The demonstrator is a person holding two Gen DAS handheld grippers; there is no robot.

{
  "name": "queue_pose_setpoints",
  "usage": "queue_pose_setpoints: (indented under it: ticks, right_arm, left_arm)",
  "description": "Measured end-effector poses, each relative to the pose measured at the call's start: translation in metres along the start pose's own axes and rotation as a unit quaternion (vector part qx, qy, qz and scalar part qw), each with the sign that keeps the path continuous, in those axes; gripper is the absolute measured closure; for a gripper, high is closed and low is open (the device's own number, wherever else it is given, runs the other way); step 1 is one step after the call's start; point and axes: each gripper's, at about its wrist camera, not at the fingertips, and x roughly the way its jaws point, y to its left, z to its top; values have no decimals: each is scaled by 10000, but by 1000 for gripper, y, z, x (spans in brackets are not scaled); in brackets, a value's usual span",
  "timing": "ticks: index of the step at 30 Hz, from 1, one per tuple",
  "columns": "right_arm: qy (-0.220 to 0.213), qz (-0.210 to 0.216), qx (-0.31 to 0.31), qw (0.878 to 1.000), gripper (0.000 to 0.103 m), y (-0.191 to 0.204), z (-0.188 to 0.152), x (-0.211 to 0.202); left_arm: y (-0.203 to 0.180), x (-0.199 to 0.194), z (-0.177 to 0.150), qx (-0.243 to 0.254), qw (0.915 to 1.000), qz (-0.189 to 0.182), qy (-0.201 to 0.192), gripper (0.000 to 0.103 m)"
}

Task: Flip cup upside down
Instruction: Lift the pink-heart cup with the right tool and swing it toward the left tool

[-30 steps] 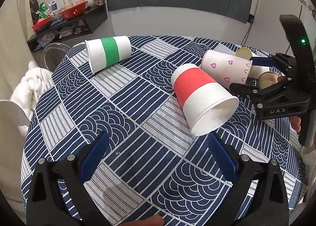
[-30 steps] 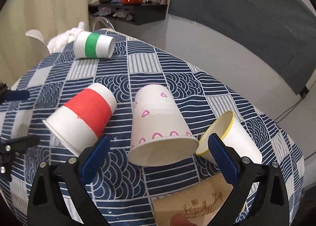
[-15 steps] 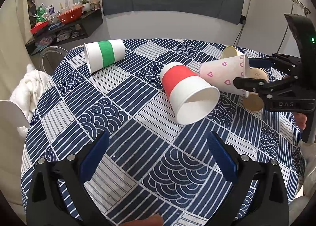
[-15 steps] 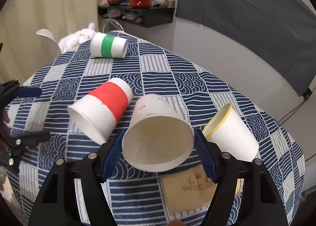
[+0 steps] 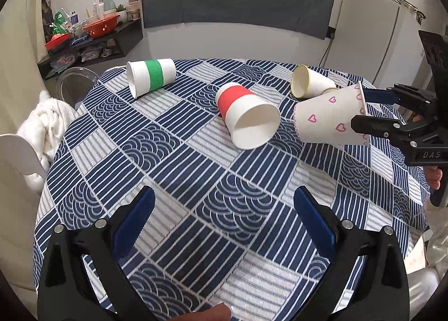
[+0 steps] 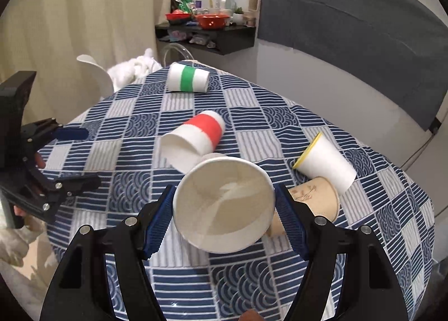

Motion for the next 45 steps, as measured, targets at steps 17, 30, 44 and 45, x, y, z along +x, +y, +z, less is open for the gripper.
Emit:
queue_pose_setpoints:
  ticks: [17, 30, 44, 45]
  right_arm:
    - [-19, 1353, 165, 9907, 35, 49, -33, 15]
    - [272, 1254, -68, 9917, 13, 32, -67, 13]
    - [271, 1324, -274, 9904, 12, 43, -87, -5]
    - [279, 1347, -283, 9901, 12, 44, -87, -5]
  left_arm:
    - [14, -35, -63, 259, 9996, -73, 128, 6]
    - [-14, -14, -63, 637, 9957, -616, 254, 6]
    - [-44, 7, -57, 1606, 9818, -955, 350, 6]
    - [-45, 9, -55, 1694, 9799, -997, 342, 6]
